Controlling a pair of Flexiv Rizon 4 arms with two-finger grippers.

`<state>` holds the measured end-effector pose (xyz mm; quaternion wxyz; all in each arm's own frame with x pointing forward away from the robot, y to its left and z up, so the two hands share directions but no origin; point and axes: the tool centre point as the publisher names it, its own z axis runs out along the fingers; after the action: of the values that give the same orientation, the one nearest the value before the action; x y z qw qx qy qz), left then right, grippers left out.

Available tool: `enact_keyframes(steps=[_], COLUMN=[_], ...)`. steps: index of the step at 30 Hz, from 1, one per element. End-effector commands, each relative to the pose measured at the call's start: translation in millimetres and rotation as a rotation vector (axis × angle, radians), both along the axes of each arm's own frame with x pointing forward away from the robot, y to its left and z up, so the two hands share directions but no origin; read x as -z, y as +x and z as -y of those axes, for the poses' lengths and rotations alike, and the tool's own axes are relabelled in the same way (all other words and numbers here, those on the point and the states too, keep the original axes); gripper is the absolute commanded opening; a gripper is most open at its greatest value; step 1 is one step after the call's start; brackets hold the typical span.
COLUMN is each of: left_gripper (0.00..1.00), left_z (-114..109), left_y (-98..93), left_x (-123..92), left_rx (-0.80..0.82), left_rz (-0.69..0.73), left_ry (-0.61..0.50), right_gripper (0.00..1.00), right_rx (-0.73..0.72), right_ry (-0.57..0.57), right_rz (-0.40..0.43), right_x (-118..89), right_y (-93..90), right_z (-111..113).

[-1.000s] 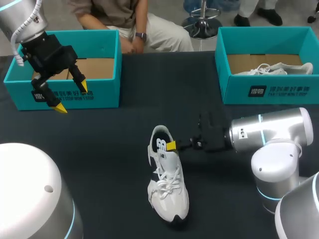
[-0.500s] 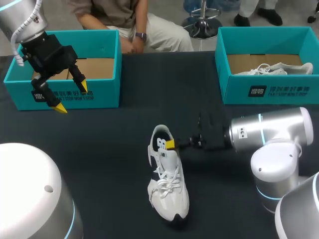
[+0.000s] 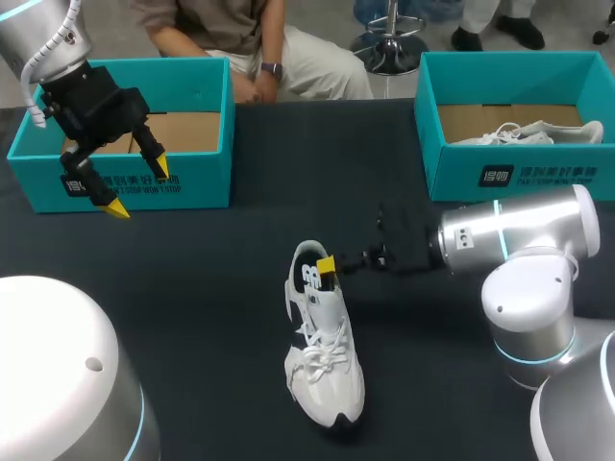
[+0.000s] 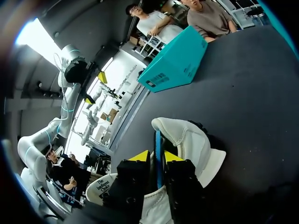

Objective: Take the shoe out of the shoebox, open the shoe tongue, remove and reinsert the insole, then place the shoe into the shoebox

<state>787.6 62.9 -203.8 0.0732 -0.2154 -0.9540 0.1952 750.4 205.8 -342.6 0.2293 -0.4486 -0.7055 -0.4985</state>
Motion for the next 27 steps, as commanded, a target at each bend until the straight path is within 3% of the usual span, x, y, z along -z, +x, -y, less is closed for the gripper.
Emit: enact_keyframes(steps=[1,11,19,27], left_gripper=[1.0,1.0,1.0,1.0], left_z=[0,0,0,0], left_y=[0.0,0.0,0.0,0.0], left_x=[0,0,0,0], left_rx=[0.0,0.0,0.0,0.0], left_rz=[0.0,0.0,0.0,0.0], left_ry=[0.002,0.002,0.002,0.002], right_gripper=[0.14,0.0,0.0,0.0], right_rx=[-0.006,-0.016,-0.017,-0.007], right_ry=[-0.011,-0.024,-0.027,-0.015], right_rz=[-0.003,0.006,0.003,-0.025], right_x=[-2,-6,-5,5], right_y=[5.3,12.9,10.0,-3.9], right_z=[-1,1,1,-2])
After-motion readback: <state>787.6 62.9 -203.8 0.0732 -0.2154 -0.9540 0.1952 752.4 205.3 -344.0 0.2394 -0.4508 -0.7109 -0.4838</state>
